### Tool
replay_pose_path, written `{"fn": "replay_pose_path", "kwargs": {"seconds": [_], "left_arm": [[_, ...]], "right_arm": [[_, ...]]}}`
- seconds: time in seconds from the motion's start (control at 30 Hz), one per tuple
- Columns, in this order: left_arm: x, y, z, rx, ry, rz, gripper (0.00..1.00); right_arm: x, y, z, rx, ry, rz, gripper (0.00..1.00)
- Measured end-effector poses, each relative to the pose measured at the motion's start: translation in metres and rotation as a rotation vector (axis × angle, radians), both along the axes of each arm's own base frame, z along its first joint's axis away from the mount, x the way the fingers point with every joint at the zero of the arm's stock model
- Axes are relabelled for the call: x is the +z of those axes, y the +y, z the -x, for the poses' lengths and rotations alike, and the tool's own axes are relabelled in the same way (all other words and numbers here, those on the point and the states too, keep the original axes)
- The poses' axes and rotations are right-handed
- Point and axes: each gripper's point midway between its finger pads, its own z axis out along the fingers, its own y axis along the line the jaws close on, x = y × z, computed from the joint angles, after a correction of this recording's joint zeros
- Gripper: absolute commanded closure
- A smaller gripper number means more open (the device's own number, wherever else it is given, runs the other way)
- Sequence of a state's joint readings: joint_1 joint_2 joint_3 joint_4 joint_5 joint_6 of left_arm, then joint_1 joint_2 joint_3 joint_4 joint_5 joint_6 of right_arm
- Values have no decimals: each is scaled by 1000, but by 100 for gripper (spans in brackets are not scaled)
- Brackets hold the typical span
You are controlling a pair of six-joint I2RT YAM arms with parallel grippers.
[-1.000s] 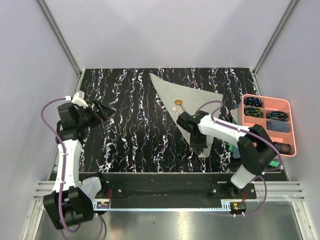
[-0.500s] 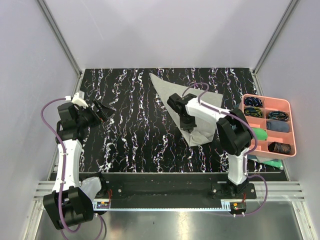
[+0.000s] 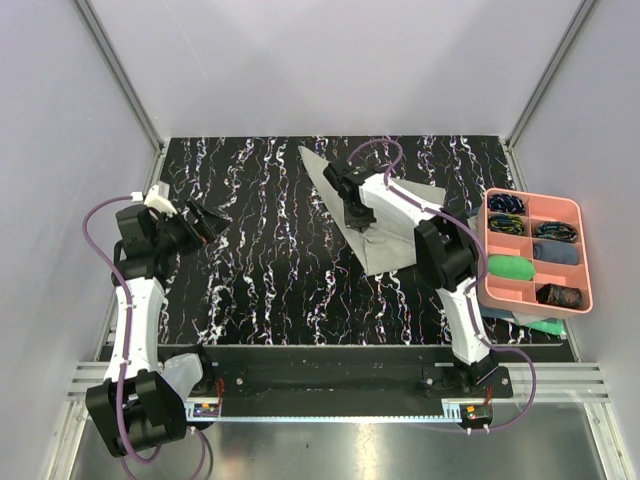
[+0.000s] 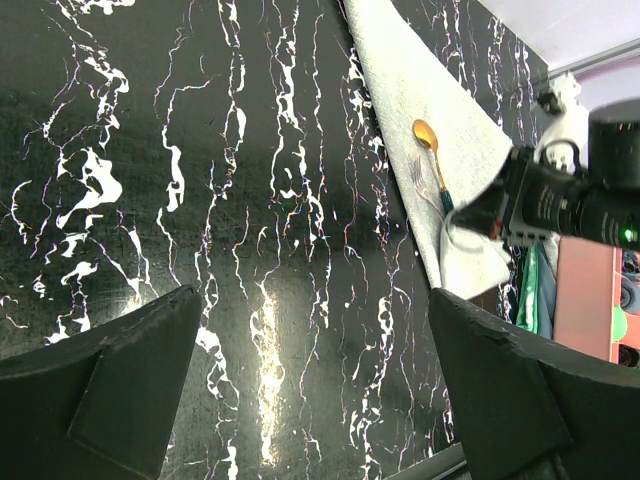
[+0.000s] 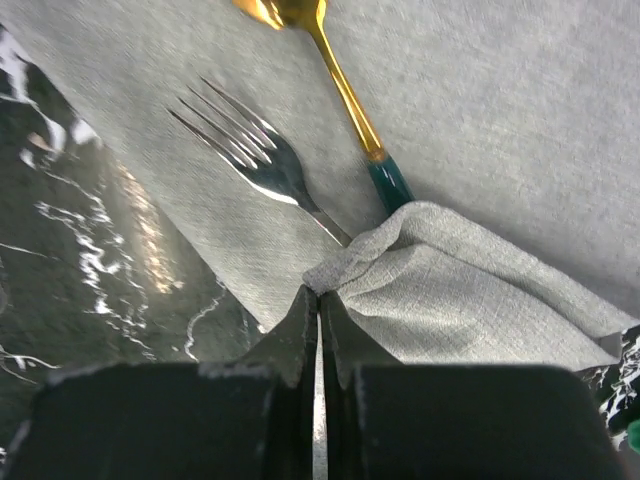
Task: Fold the napkin, place the utensils inside, and roll it up
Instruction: Fold the napkin
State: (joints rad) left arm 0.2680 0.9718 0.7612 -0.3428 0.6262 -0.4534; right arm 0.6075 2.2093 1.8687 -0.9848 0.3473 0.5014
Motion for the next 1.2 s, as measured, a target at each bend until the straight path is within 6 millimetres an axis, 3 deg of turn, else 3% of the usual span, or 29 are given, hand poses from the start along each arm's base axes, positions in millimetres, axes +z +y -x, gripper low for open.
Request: {"fn": "replay_pose_path", "kwargs": {"seconds": [0.4, 0.6, 1.2], "left_arm": [[-3, 0, -1, 0, 12, 3, 1], [-3, 0, -1, 0, 13, 4, 1], [-5, 1, -2, 1, 18, 5, 1]], "right_arm": [[0, 33, -36, 63, -44, -72, 100], [-10, 40, -38, 87, -22, -85, 100], [-8, 56, -53, 123, -43, -129, 100]]}}
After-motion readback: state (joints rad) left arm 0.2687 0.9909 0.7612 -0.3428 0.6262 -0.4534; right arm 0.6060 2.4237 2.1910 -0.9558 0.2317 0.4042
